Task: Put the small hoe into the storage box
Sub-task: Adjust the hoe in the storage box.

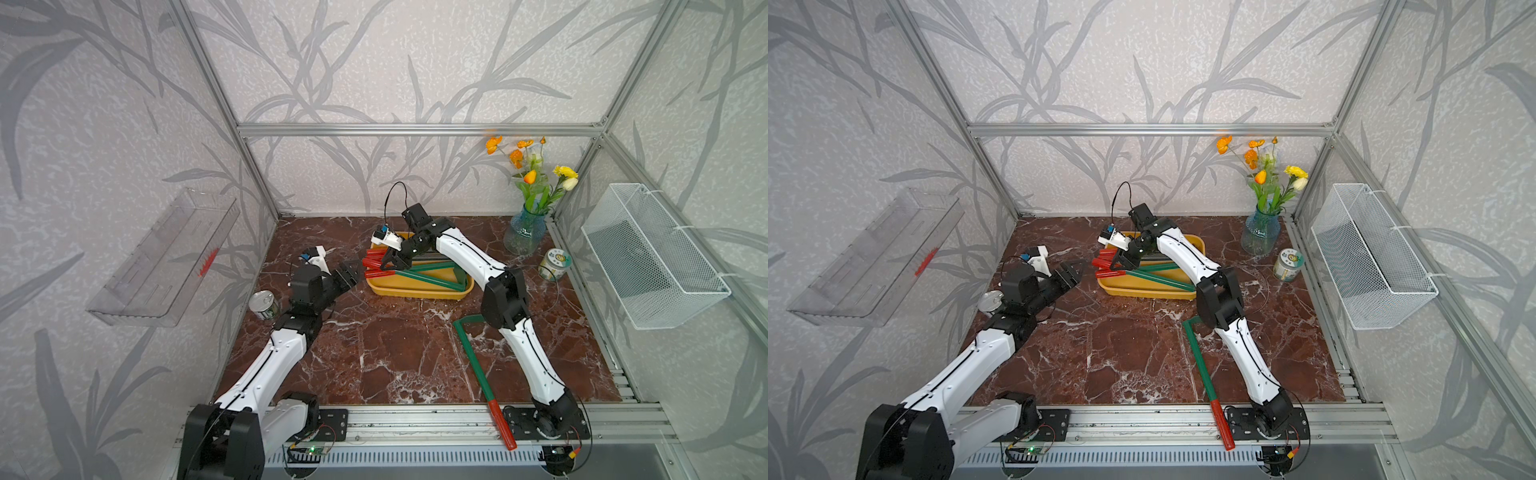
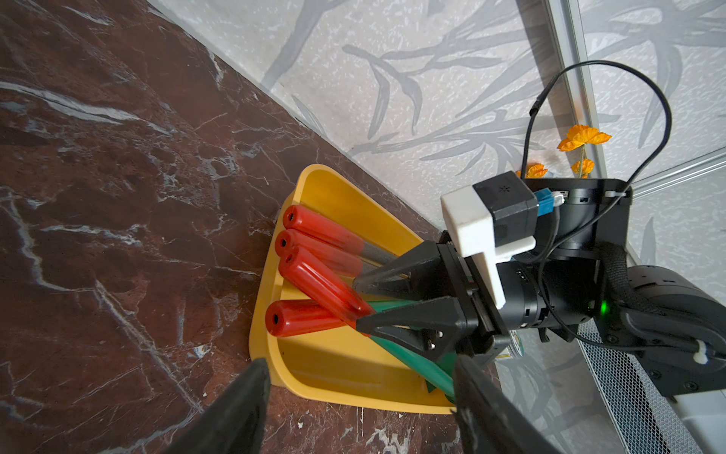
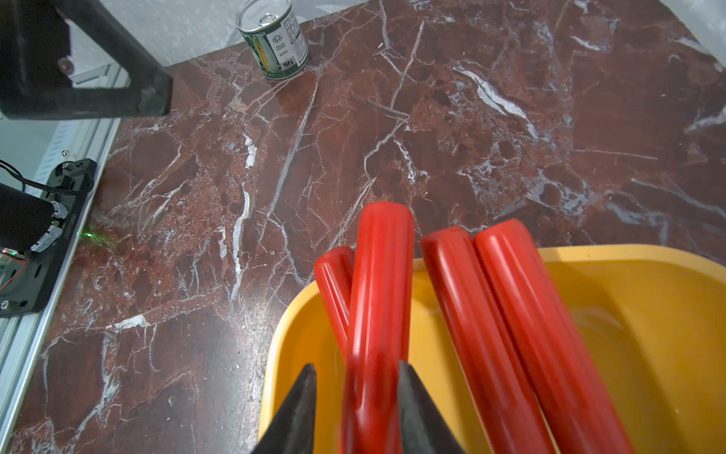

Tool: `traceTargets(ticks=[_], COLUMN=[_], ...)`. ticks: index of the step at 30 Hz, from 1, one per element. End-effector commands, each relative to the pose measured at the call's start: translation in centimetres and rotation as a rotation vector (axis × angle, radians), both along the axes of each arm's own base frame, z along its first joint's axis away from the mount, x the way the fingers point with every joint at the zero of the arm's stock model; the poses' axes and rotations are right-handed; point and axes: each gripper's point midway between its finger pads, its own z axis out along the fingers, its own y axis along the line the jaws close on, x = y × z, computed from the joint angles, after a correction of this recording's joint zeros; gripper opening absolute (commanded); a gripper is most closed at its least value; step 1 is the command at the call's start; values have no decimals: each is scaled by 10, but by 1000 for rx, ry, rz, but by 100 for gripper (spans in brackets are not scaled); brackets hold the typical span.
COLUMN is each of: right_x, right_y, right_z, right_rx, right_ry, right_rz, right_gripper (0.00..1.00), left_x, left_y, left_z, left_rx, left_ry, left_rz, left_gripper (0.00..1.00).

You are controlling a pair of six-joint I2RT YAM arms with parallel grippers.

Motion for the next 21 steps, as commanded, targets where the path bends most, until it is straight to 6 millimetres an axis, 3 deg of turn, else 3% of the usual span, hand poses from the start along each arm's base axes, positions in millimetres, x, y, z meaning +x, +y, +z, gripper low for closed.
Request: traceTargets(ticks=[1,12,21], right_x=[-19,-26,-19], right_y=[8,6,7], right_z=[-29,-39,-53], right_rx=[-62,-111,-143], right_ry=[53,58,43], right_rz=[35,32,4], right_gripper=[33,32,7], left_x=[-1,0,-1], left_y=[2,3,3], left_z=[1,-3,-4], left_rx=[15,18,23], left_ry=[-9,-1,-3], left_rz=[1,4,4], left_gripper=[73,72,71])
